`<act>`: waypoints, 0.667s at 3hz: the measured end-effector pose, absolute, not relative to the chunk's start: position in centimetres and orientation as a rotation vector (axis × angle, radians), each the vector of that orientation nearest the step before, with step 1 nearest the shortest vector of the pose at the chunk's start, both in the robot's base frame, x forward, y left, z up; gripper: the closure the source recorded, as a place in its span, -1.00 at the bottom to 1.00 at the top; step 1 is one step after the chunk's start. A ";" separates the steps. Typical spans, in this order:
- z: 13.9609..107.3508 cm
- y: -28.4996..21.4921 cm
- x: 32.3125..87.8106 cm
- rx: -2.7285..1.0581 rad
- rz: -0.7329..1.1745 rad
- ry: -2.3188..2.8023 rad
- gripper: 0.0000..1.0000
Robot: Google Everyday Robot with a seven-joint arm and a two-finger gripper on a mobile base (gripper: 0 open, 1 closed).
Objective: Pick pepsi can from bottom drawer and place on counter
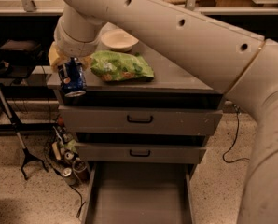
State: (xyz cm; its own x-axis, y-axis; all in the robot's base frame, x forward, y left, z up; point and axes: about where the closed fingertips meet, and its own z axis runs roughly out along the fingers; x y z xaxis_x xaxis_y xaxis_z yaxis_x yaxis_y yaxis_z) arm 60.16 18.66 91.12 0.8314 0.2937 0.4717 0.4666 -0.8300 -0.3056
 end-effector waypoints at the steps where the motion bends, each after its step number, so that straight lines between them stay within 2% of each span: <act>1: 91.9 19.9 63.7 -2.560 -0.616 -0.546 1.00; 2: 92.5 21.0 66.4 -2.542 -0.629 -0.534 1.00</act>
Offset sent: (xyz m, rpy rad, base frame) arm 0.0949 0.0325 0.0272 0.0883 -0.0458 -0.0228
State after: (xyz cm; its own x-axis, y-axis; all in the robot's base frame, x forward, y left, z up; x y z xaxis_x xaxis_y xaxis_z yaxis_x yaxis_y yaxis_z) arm 66.38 20.96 92.54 0.8197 0.2532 0.5138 0.4660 -0.8164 -0.3411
